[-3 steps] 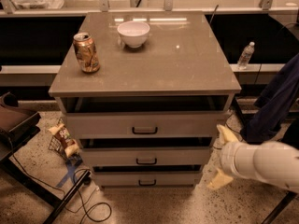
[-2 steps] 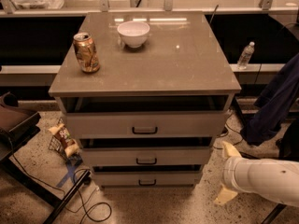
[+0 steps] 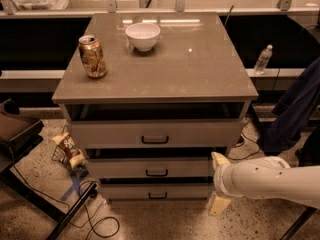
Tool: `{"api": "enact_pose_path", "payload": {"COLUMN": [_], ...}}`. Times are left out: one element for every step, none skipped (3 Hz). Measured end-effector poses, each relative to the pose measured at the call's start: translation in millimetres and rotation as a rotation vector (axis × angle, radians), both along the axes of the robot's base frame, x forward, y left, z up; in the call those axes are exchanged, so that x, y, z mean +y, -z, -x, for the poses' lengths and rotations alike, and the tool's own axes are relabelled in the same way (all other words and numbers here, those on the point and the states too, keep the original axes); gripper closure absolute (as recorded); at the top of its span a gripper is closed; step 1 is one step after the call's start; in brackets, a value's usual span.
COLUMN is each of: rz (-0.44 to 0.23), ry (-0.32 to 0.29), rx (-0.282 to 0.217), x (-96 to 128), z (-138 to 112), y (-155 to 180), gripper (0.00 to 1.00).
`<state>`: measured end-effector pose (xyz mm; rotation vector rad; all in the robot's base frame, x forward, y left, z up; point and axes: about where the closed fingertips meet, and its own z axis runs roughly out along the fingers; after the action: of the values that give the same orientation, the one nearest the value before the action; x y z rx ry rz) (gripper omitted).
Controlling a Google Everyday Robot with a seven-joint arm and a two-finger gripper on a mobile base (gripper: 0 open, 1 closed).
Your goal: Open middle drawer
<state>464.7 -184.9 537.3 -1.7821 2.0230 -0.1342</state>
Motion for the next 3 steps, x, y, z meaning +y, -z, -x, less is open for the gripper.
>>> {"api": "enact_pose_path", "payload": {"rz": [0.000,-0.018,-0.052], "ry": [-0.002,-0.016,-0.029], "rx": [-0.003,-0.007,-0.024], "x": [1,10,23], "z": [0,-11,-41], "y": [-1,7,28], "gripper": [0.00,0.00,0.00]}}
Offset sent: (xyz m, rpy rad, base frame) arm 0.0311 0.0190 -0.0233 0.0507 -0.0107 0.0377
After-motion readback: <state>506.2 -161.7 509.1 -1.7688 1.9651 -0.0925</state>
